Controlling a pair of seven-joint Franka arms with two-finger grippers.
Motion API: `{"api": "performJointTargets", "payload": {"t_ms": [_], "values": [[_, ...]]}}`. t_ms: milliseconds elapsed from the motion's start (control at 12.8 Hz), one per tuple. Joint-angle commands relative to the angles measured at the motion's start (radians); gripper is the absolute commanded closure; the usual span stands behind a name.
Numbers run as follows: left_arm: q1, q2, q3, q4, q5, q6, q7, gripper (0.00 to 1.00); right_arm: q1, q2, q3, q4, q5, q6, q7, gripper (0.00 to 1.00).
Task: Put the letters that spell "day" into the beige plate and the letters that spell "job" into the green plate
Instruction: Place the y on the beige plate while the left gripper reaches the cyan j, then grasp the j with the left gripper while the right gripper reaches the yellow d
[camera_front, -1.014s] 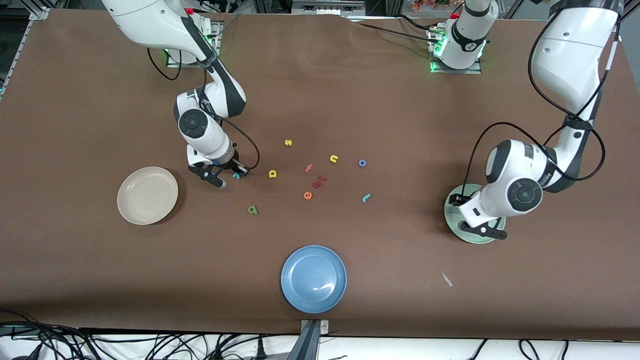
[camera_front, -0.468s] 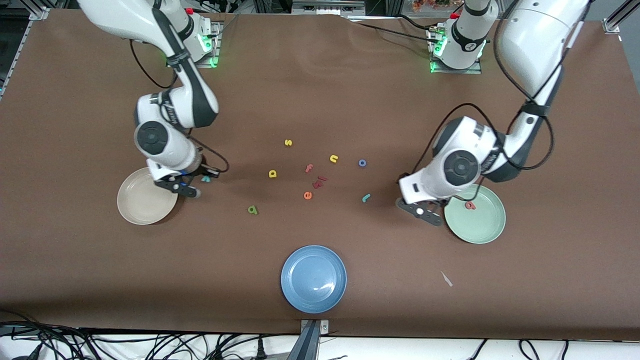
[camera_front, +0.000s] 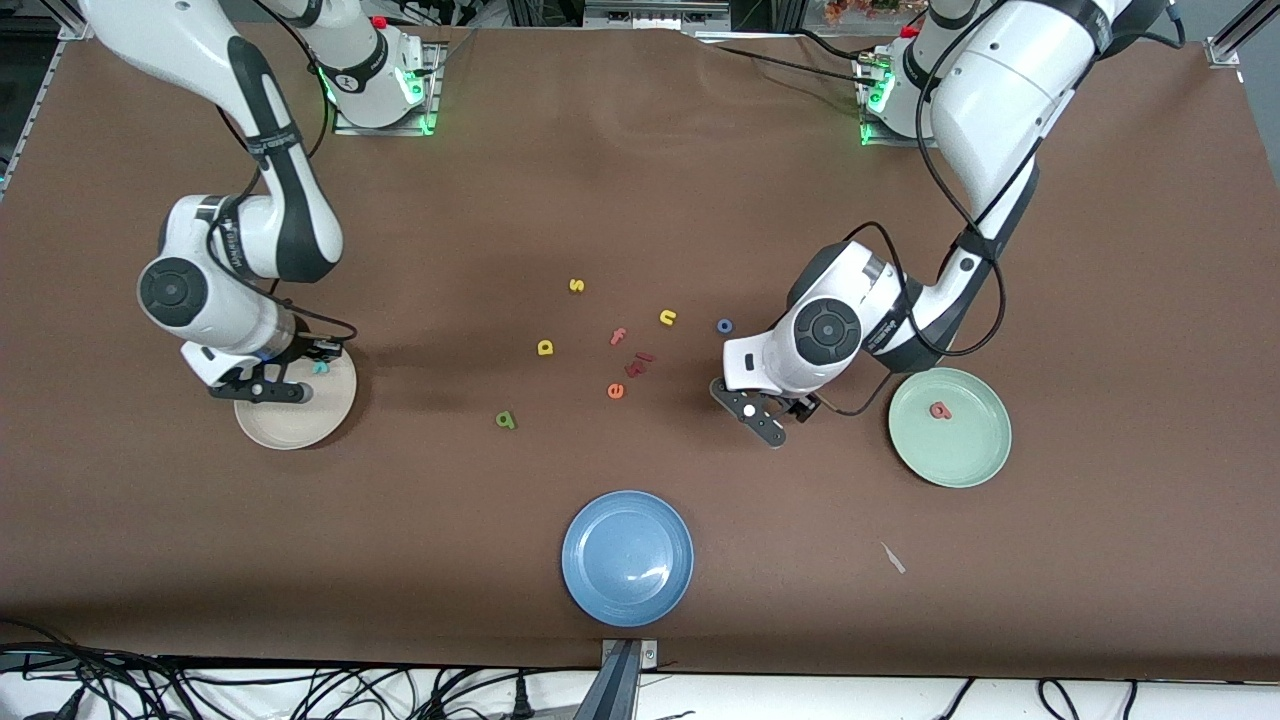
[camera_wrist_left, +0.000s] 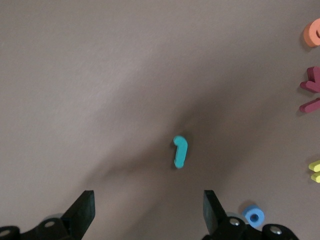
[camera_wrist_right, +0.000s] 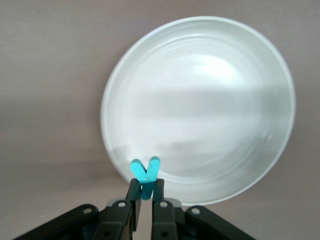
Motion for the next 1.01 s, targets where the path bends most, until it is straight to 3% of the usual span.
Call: {"api": "performJointTargets", "payload": {"t_ms": [0, 78, 156, 468, 624, 936], "values": [[-0.036, 0.049, 0.008, 0.039, 0.024, 0.015, 0.045, 0.36, -0.017, 0.051, 0.003, 0.035, 0.004, 0.028, -0.054, 0.68], [-0.037, 0.060, 0.008, 0.041, 0.024, 0.020, 0.050, 0.41, -0.018, 0.070, 0.003, 0.065, 0.004, 0.019, -0.058, 0.21], [-0.038, 0.071, 0.010, 0.039, 0.027, 0.046, 0.051, 0.43, -0.014, 0.070, 0.006, 0.080, 0.004, 0.001, -0.074, 0.00], [-0.063, 0.080, 0.016, 0.033, 0.027, 0.072, 0.047, 0.44, -0.003, 0.064, 0.048, 0.168, 0.017, -0.162, 0.012, 0.00], [-0.064, 0.086, 0.016, 0.031, 0.038, 0.072, 0.047, 0.44, -0.001, 0.061, 0.104, 0.166, 0.017, -0.164, 0.061, 0.00], [-0.066, 0.100, 0.016, 0.028, 0.081, 0.074, 0.045, 0.55, -0.001, 0.056, 0.239, 0.186, 0.022, -0.153, 0.234, 0.00]]}}
